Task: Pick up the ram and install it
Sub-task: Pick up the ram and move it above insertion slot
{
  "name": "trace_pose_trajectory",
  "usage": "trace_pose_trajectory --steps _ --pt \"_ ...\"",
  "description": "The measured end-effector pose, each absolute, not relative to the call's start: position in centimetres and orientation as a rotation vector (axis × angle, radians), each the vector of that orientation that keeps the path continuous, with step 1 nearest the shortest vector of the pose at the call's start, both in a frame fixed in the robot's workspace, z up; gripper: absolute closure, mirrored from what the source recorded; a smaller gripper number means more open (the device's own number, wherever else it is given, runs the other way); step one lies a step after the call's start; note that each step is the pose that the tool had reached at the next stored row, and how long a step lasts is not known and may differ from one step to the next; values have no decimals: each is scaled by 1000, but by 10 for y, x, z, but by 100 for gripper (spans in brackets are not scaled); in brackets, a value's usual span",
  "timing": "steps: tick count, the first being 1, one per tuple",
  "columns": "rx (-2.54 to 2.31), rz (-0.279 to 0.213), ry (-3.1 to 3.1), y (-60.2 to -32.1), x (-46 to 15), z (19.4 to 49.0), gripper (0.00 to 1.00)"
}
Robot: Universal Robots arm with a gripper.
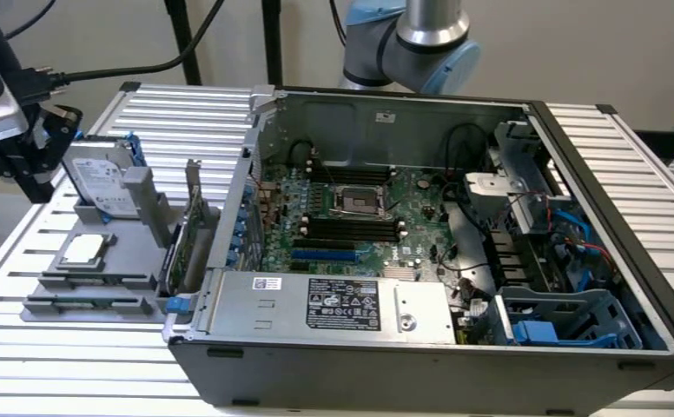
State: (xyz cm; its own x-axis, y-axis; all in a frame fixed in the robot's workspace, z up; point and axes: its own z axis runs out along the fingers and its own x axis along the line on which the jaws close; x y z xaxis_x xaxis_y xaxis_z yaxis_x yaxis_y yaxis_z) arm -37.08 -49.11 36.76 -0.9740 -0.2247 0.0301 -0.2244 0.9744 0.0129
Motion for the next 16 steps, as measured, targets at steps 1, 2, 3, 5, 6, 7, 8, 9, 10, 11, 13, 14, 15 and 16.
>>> trace_pose_trajectory --steps 1,2,3,5,6,7,8,9,10,11,13,14,15,16 --pt "380 -14 -3087 -491 -371 367 89" --pt "408 -14 -3083 -491 -371 367 89" --pt "435 -13 -3079 -491 -371 367 89" --pt "492 -12 -3071 -491 -371 366 89" --pt "519 -12 -3066 -491 -371 366 89" --pt "548 -11 -3061 -491 -371 365 89" --pt "575 -11 -3056 -491 -371 365 89" --pt "603 -11 -3051 -491 -371 364 89" --pt "630 -10 -3045 -491 -371 364 89" --pt "658 -10 -3039 -491 -371 363 89" --pt "714 -9 -3026 -491 -371 362 89" --pt "741 -8 -3019 -491 -371 361 89" --pt "768 -8 -3013 -491 -371 361 89" --pt "796 -7 -3006 -491 -371 360 89"
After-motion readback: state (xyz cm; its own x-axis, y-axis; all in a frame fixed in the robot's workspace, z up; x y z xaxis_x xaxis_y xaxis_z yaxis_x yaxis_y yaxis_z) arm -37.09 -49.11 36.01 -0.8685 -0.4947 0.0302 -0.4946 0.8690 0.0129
